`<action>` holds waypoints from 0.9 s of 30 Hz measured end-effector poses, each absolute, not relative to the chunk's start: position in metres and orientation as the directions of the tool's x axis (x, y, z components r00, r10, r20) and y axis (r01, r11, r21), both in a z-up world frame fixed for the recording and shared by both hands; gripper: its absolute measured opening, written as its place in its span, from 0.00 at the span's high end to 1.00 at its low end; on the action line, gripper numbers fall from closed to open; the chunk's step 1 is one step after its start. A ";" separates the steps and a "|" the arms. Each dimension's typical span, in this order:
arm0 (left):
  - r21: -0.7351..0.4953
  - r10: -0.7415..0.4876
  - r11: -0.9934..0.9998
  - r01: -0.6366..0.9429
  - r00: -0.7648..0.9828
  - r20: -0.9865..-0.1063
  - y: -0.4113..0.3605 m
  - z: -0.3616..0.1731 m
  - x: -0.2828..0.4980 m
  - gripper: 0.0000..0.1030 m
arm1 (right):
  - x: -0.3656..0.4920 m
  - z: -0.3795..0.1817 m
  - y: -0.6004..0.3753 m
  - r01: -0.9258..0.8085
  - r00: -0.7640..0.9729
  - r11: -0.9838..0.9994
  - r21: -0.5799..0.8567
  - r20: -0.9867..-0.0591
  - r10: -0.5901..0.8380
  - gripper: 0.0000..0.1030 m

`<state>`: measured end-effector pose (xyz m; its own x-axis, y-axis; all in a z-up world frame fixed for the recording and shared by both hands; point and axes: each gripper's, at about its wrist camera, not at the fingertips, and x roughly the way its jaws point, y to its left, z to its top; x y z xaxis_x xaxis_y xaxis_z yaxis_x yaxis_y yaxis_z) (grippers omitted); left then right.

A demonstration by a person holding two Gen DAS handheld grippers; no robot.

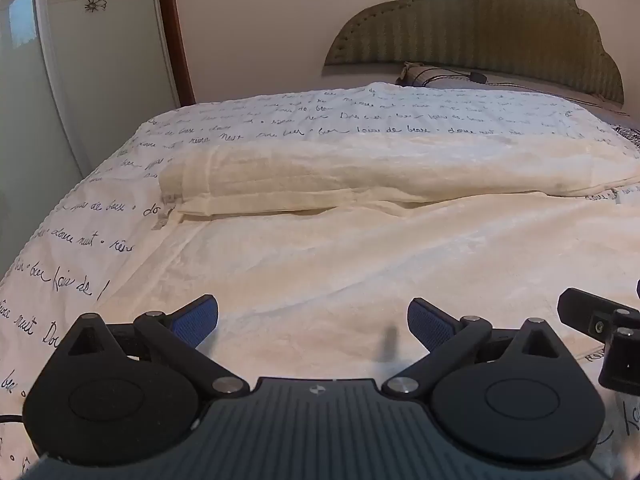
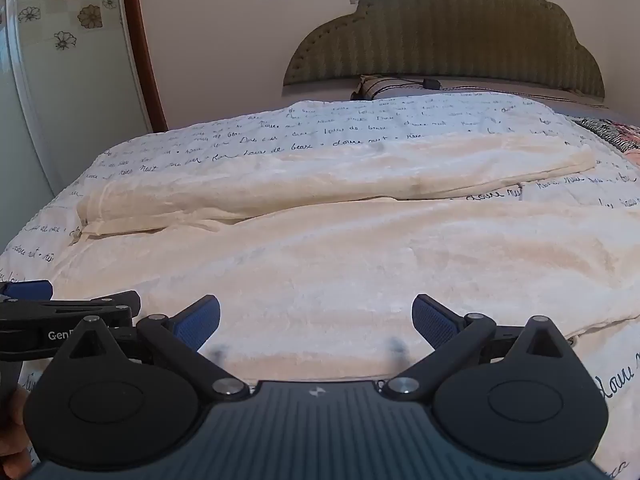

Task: Fold towel

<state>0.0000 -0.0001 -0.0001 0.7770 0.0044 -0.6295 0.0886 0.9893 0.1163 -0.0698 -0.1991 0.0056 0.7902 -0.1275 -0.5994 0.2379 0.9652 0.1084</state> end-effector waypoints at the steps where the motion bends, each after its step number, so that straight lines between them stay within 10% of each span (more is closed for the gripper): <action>1: 0.126 0.011 0.988 0.089 0.776 -0.631 -0.001 0.000 0.000 0.00 | -0.070 0.005 -0.199 0.239 0.790 0.965 0.111 -0.600 -0.127 0.00; 27: 0.122 0.010 0.989 0.084 0.784 -0.620 0.000 0.002 -0.002 0.00 | -0.071 -0.004 -0.199 0.208 0.785 0.965 0.158 -0.616 -0.069 0.00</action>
